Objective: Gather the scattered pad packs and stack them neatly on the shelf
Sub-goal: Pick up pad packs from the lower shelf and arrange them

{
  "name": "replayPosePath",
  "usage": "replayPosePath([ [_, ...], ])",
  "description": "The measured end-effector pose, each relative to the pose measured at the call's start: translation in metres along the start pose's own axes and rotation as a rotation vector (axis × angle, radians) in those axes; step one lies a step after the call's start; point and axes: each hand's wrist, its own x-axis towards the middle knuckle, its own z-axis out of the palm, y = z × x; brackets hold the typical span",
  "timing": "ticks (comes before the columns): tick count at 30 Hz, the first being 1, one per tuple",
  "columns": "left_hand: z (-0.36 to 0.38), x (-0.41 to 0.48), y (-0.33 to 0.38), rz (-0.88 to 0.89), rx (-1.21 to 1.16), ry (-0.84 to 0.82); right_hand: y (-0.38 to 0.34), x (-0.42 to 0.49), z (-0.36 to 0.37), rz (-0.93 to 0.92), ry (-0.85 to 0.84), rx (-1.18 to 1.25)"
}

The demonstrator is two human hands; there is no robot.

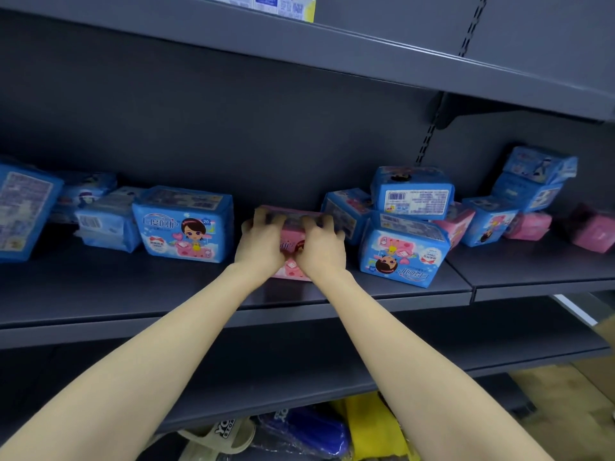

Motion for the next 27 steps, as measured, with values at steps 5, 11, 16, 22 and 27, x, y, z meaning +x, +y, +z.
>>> replayPosePath([
  [5, -0.003, -0.008, -0.004, 0.025, -0.032, 0.031, -0.005, -0.010, -0.005, -0.011, -0.003, 0.003],
  [11, -0.020, -0.037, -0.005, 0.028, -0.050, 0.076, -0.016, -0.033, -0.009, -0.033, 0.009, 0.045],
  [16, -0.042, -0.074, -0.009, 0.035, -0.080, 0.099, -0.031, -0.069, -0.020, -0.050, 0.034, 0.081],
  [22, -0.067, -0.130, -0.024, -0.010, -0.048, 0.118, -0.060, -0.118, -0.022, -0.101, 0.023, 0.103],
  [27, -0.086, -0.178, -0.053, -0.063, -0.028, 0.154, -0.092, -0.153, -0.010, -0.171, 0.002, 0.122],
])
